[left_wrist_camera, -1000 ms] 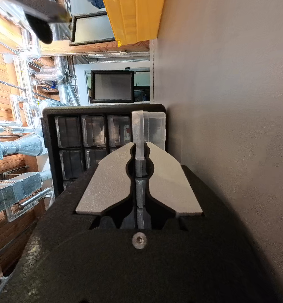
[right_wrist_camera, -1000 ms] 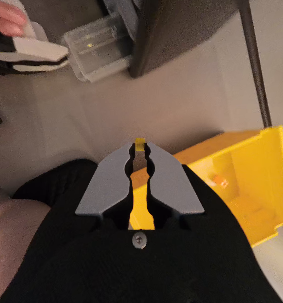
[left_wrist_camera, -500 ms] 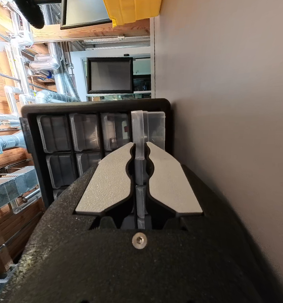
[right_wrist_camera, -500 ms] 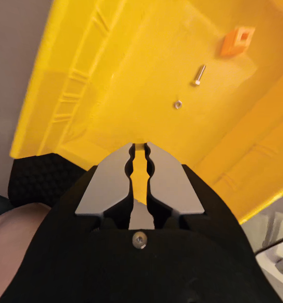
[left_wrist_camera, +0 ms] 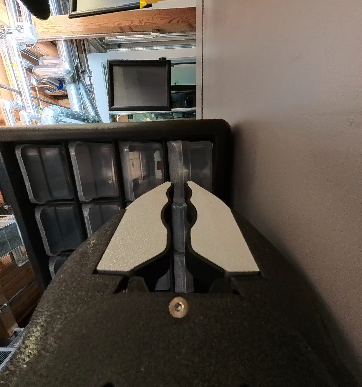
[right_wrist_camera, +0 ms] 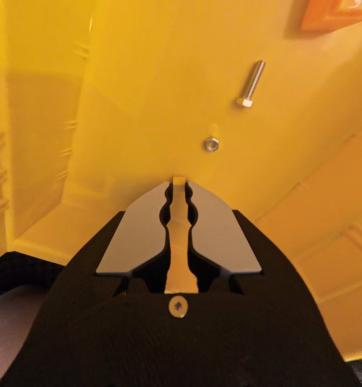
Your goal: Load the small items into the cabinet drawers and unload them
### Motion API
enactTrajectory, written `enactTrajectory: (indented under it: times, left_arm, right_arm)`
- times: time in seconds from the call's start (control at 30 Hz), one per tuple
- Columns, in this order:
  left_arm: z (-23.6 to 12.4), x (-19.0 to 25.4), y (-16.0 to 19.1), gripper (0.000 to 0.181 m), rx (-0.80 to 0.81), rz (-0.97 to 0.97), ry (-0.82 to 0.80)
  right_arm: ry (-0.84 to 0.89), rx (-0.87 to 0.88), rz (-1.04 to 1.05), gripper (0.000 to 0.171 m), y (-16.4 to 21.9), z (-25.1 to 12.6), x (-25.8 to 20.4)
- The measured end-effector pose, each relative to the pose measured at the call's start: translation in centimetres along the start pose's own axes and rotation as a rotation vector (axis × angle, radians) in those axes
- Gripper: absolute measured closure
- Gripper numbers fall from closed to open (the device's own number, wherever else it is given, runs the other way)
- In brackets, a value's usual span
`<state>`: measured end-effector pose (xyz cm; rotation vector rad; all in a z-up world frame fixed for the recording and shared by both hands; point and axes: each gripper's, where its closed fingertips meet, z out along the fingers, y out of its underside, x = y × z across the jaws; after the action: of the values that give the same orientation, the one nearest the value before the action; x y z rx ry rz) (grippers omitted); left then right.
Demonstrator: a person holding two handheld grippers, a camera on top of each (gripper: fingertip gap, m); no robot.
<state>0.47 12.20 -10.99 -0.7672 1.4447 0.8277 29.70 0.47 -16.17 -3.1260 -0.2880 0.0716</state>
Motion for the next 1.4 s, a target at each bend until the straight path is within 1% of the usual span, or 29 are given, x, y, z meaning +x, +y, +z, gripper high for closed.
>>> enactTrajectory:
  times: [0.07,0.13,0.2,0.33,0.43,0.5,0.6,0.67,0.73,0.87,1.07,1.17,1.23,1.33,1.37,1.4]
  left_arm:
    - [0.3,0.0,0.1,0.172,-0.005,-0.001,0.001]
    - [0.6,0.0,0.1,0.172,-0.006,-0.002,0.000]
    - [0.8,0.0,0.2,0.172,-0.008,0.001,-0.001]
    - [1.0,0.0,0.1,0.172,-0.008,0.015,-0.011]
    - [1.1,0.0,0.1,0.172,-0.001,0.021,-0.016]
    - [1.1,0.0,0.1,0.172,-0.004,0.025,-0.015]
    - [1.1,0.1,0.1,0.171,-0.009,0.017,-0.015]
    - [0.9,0.3,0.1,0.164,-0.014,0.012,-0.006]
    - [0.7,0.3,0.1,0.163,-0.010,0.003,-0.007]
    - [0.4,0.3,-0.2,0.172,0.018,0.004,-0.003]
    - [0.6,0.2,-0.1,0.172,-0.001,-0.006,-0.001]
    - [0.3,-0.9,0.0,0.162,-0.003,-0.025,-0.042]
    - [-0.2,-1.7,-0.1,0.146,0.006,-0.084,-0.041]
    - [-0.4,-2.3,0.0,0.132,0.000,-0.140,-0.026]
    - [-0.4,-2.3,-0.1,0.132,0.003,-0.146,-0.011]
    - [-0.5,-2.0,-0.4,0.136,0.019,-0.141,0.010]
  right_arm:
    - [-0.011,-0.001,0.025,0.158,0.0,-0.1,0.0]
    - [0.008,0.009,0.040,0.145,-0.1,-0.2,0.3]
    - [0.024,0.017,0.061,0.145,0.1,-1.0,0.4]
    - [0.054,0.132,0.070,0.145,-1.0,-4.0,0.1]
    - [0.080,0.207,0.044,0.145,-1.8,-6.0,-0.4]
    - [0.088,0.220,0.024,0.145,-1.8,-6.5,-0.7]
    - [0.085,0.207,0.009,0.145,-1.5,-6.4,-0.9]
    - [0.080,0.200,0.013,0.145,-1.3,-6.1,-0.7]
    - [0.067,0.202,0.020,0.145,-1.1,-5.9,-0.6]
    - [0.059,0.195,0.034,0.145,-0.7,-5.6,-0.3]
    - [0.056,0.203,0.021,0.145,-0.9,-5.8,-0.4]
    - [0.062,0.202,0.009,0.145,-1.0,-6.0,-0.7]
    - [0.066,0.204,-0.001,0.145,-1.1,-6.1,-0.9]
    - [0.077,0.204,-0.016,0.145,-1.2,-6.5,-1.1]
    - [0.080,0.202,-0.017,0.145,-1.2,-6.5,-1.1]
    - [0.084,0.201,-0.021,0.145,-1.2,-6.6,-1.2]
